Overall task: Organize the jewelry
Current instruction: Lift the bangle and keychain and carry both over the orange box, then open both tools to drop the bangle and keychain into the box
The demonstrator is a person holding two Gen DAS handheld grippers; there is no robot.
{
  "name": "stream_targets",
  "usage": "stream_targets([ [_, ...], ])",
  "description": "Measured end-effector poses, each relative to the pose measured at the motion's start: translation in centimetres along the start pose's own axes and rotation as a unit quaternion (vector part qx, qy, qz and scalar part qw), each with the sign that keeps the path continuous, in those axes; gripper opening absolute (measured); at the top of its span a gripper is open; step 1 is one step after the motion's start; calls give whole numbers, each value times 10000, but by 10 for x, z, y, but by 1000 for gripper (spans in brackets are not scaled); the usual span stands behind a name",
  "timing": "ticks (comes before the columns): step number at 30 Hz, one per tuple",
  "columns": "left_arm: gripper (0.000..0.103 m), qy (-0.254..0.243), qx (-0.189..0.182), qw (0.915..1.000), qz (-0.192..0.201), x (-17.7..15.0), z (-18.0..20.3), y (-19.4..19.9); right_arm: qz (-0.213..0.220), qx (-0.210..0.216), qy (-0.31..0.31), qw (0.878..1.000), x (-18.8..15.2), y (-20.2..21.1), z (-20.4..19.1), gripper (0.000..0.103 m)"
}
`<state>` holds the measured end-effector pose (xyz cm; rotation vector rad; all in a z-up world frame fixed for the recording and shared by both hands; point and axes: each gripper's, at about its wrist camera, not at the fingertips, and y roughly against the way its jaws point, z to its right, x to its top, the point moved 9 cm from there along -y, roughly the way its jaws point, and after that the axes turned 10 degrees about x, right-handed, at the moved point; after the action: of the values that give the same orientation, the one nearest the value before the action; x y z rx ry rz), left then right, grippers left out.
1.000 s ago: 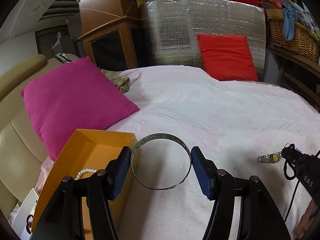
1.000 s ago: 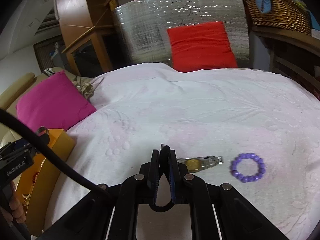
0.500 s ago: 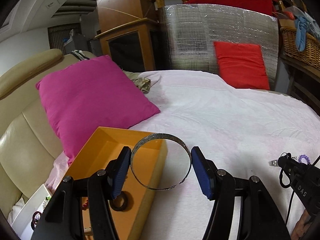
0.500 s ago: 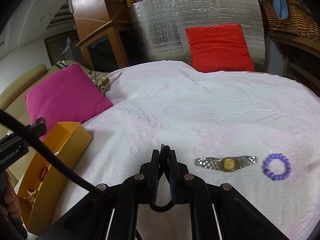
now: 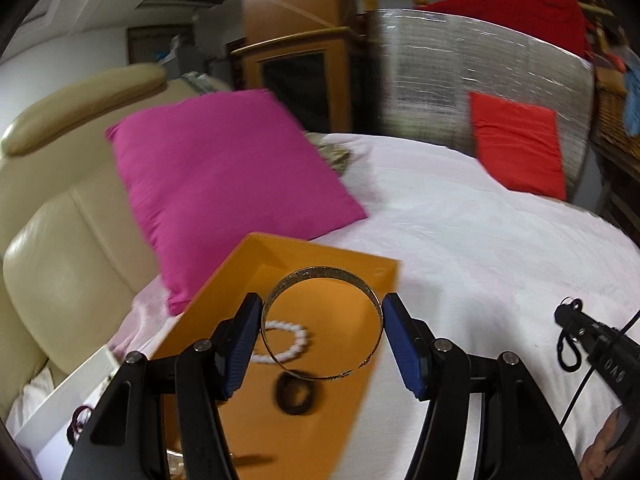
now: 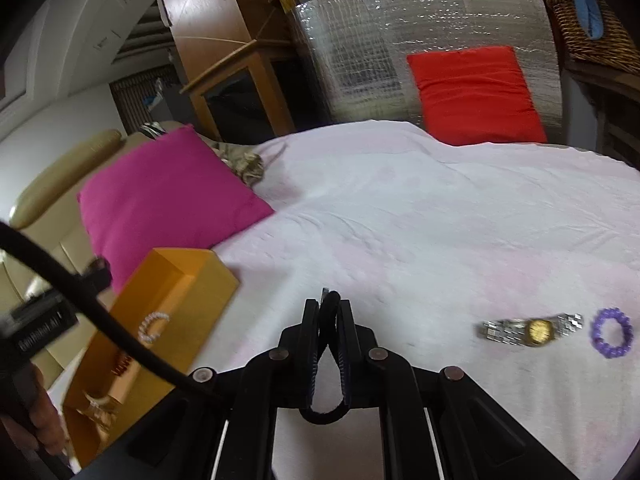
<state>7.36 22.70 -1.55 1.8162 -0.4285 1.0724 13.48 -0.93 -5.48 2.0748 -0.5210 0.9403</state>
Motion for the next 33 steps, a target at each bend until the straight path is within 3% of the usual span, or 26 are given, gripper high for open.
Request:
stream_targets([
  [4, 63, 461, 316, 9976, -412, -14, -55, -20, -91, 428, 0, 9990, 15, -23, -34, 10],
  [9, 63, 1053, 747, 9862, -1035, -40, -116, -52, -355, 1080, 56, 9935, 35, -62, -96, 10],
  [13, 63, 1218, 691, 9788, -1494, -60, -125, -72, -716, 1491, 92, 9862, 40, -101, -148, 10],
  [16, 63, 1182, 685, 9768, -1650, -65, -122, -84, -1102, 1542, 85, 9818, 30, -139, -173, 10],
  [19, 63, 991, 835, 9762, -1740, -70, -120, -93, -1440, 1351, 113, 9802, 17, -173, -182, 10],
  [22, 63, 893, 546, 9740, -2011, -79, -107, -101, -1794, 1032, 239, 9781, 1, -201, -184, 10],
  [25, 63, 770, 504, 9731, -2111, -82, -99, -103, -2084, 665, 422, 9749, -13, -219, -175, 10],
  [33, 64, 398, 438, 9687, -2413, -91, -81, -112, -2434, 181, 615, 9678, -23, -241, -160, 13],
])
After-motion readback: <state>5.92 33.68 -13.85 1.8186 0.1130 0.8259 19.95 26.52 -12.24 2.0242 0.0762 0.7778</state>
